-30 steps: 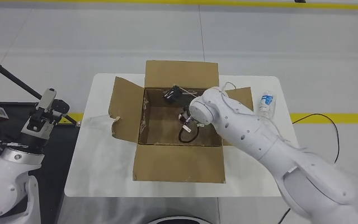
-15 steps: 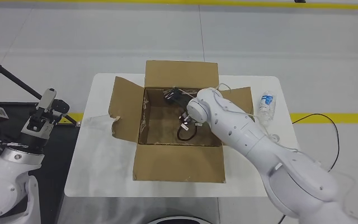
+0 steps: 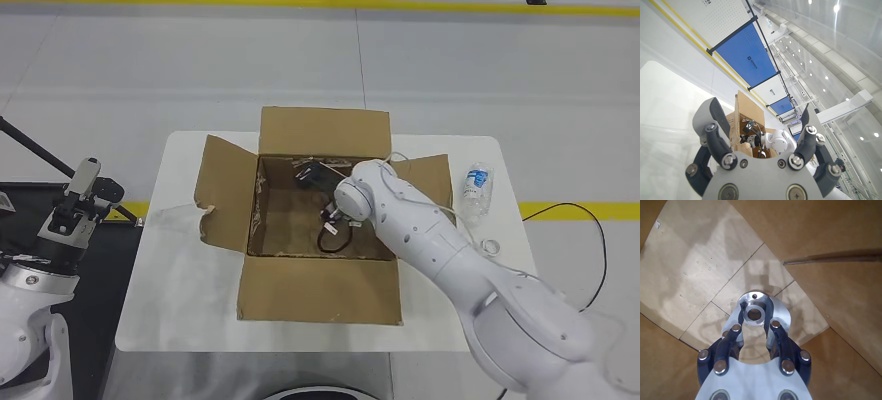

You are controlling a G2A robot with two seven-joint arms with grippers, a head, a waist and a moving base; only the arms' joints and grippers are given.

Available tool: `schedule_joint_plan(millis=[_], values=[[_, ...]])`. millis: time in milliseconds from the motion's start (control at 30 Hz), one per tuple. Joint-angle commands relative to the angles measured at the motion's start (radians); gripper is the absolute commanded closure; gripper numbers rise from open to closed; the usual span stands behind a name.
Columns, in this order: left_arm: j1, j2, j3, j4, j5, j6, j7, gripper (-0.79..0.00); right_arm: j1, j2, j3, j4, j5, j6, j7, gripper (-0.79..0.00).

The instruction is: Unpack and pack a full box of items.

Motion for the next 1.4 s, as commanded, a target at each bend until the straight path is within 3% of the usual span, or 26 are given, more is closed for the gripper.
schedule_joint_plan(millis=[0,300,533,633,800,900,967,1133,1233,1367], values=[[0.000,0.000,0.000,0.000,0.000,0.000,0.000,-0.785,-0.005,0.004,0.010,-0.003,-0.002,-0.006,-0.002,-0.502],[0.000,0.000,0.000,0.000,0.000,0.000,0.000,-0.785,-0.047,0.057,0.084,-0.122,-0.037,-0.051,0.009,-0.514],[0.000,0.000,0.000,0.000,0.000,0.000,0.000,-0.785,-0.148,0.161,0.227,-0.423,-0.117,-0.025,0.066,-0.585],[0.000,0.000,0.000,0.000,0.000,0.000,0.000,-0.785,-0.220,0.221,0.343,-0.611,-0.157,-0.024,0.134,-0.619],[0.000,0.000,0.000,0.000,0.000,0.000,0.000,-0.785,-0.348,0.318,0.641,-0.864,-0.218,-0.076,0.219,-0.708],[0.000,0.000,0.000,0.000,0.000,0.000,0.000,-0.785,-0.449,0.362,0.839,-1.025,-0.232,-0.057,0.286,-0.785],[0.000,0.000,0.000,0.000,0.000,0.000,0.000,-0.785,-0.499,0.383,0.966,-1.084,-0.222,-0.053,0.325,-0.785],[0.000,0.000,0.000,0.000,0.000,0.000,0.000,-0.785,-0.554,0.422,1.186,-1.096,-0.224,-0.119,0.451,-0.785],[0.000,0.000,0.000,0.000,0.000,0.000,0.000,-0.785,-0.561,0.439,1.252,-1.048,-0.242,-0.151,0.508,-0.776],[0.000,0.000,0.000,0.000,0.000,0.000,0.000,-0.785,-0.571,0.457,1.288,-0.946,-0.310,-0.161,0.546,-0.690]])
